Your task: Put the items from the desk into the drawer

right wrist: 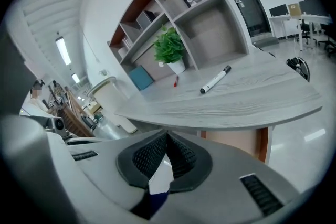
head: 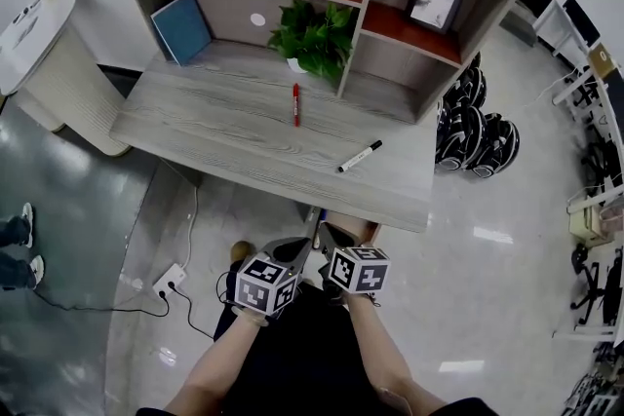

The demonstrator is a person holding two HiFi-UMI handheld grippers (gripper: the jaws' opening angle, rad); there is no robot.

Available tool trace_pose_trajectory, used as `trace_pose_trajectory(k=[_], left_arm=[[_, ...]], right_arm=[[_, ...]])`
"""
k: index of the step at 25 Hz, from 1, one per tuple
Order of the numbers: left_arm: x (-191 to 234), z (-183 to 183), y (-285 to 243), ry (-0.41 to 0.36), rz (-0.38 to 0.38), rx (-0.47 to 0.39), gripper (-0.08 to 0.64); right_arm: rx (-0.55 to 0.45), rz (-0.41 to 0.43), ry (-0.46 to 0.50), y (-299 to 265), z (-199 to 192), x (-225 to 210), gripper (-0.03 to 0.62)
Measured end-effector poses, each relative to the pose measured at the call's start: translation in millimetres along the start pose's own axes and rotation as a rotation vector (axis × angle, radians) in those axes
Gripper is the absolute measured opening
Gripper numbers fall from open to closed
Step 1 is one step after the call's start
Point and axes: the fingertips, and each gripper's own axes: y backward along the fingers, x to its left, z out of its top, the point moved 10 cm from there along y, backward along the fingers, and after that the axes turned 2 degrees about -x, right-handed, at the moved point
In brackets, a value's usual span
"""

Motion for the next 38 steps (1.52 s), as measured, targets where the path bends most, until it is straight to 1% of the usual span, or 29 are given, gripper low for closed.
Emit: trace_pose_trajectory(k=[4, 9, 13, 17, 24, 28, 31, 33, 38], left_arm=[[-5, 9, 3, -0.017, 0.003, -0.032, 0.020], [-8, 18, 5, -0.033, 0.008, -0.052, 0.020], [-13, 22, 5, -0.076, 0.043, -0.049, 0.021], [-18, 18, 7, -0.072, 0.057, -0.047, 0.023], [-20, 17, 6, -0.095, 0.077, -0.040, 0.023], [-18, 20, 1, -0.101, 0.079, -0.033, 0.023], [-15, 24, -6, -0.115, 0.075, -0.023, 0.023], [-13, 28, -11, -0.110, 0.068, -0.018, 0.023], [1, 48, -30, -0.105, 0.057, -0.022, 0.023]], right_arm=[[-0.027, 0.013, 0.031, 7, 9, 3, 0.011], [-0.063, 0.015, 0.064, 16, 24, 3, 0.011], [-0.072, 0.006, 0.091, 25, 31, -2, 0.011], [-0.085, 0.004, 0.070, 33, 28, -6, 0.011], [-0.091, -0.019, 0.051, 31, 23, -8, 0.011], [-0.108, -0.033, 0.014, 27, 28, -10, 0.011], [-0.127, -0.057, -0.019, 24, 32, -15, 0.011], [-0.131, -0.079, -0.038, 21, 35, -19, 0.011], [-0.174, -0.129, -0.104, 2, 51, -33, 0.011]])
